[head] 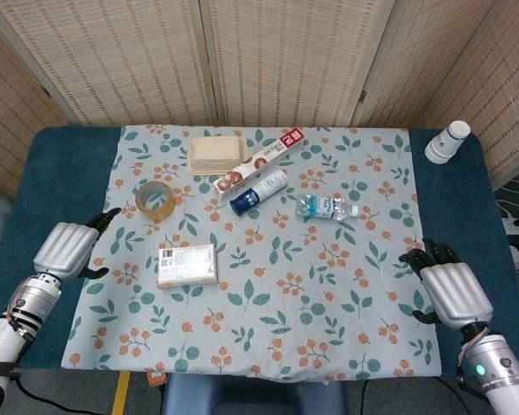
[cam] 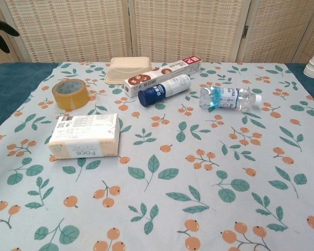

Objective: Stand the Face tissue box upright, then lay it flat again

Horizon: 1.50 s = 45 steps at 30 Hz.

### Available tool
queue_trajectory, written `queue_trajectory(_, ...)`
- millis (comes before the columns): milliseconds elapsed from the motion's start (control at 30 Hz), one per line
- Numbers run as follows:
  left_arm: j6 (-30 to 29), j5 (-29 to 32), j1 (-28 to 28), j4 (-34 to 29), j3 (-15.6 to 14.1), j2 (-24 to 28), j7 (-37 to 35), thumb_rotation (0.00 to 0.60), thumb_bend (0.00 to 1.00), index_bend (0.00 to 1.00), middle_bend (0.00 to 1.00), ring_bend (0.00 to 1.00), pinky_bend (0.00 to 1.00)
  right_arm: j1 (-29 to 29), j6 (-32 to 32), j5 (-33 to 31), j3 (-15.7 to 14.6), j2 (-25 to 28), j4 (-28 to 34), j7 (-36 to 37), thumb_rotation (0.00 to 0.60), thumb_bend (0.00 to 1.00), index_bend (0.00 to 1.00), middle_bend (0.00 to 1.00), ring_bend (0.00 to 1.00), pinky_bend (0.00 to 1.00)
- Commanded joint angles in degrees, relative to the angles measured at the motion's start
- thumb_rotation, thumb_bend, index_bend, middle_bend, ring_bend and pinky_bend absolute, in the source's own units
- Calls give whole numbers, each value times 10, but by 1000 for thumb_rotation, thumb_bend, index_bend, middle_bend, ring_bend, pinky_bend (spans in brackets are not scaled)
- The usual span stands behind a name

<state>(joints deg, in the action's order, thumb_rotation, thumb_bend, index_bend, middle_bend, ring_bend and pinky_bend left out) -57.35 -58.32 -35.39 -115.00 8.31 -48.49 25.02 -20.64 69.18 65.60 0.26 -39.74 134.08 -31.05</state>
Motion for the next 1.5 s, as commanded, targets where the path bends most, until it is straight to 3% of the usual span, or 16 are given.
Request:
queue_trajectory(33, -7, 14, -7, -2, 0, -2, 8, 600, 150, 0, 178, 763, 835, 3, 1, 2, 0, 3, -1, 4, 600, 71, 241, 192, 43, 97)
queue_trajectory(367, -5, 44, -22, -48, 10, 7, 3, 600, 149, 34, 195, 776, 855, 4, -3, 5, 0, 3, -2, 2, 600, 72, 241, 192, 43, 97)
queue_trajectory(467, -14, 69, -34, -74, 11, 2, 30, 600, 149, 71, 240, 798, 872, -2, -6, -5, 4, -3, -4, -3, 600, 72, 241, 192, 43, 97)
queue_trajectory(600, -45, 147, -70, -125, 12, -21, 106, 600, 148, 132, 282, 814, 881, -11, -18, -16, 7, -11, -8, -10, 600, 71, 241, 192, 43, 97)
queue_trajectory(867, -126, 229, -137, -152, 7, -147, 214, 600, 149, 121, 296, 818, 882, -8, -16, 0, 8, 0, 5, 3, 600, 71, 241, 192, 43, 97)
queue_trajectory(1267, -297, 240, -169, -37, -15, -392, 329, 600, 149, 119, 292, 865, 910, 8, -16, 24, 6, 31, 6, 47, 600, 72, 241, 192, 43, 97)
queue_trajectory(1500, -303, 249, -176, 0, -13, -430, 360, 600, 150, 117, 254, 872, 913, 10, -19, 28, 5, 35, 6, 52, 600, 72, 241, 192, 43, 97)
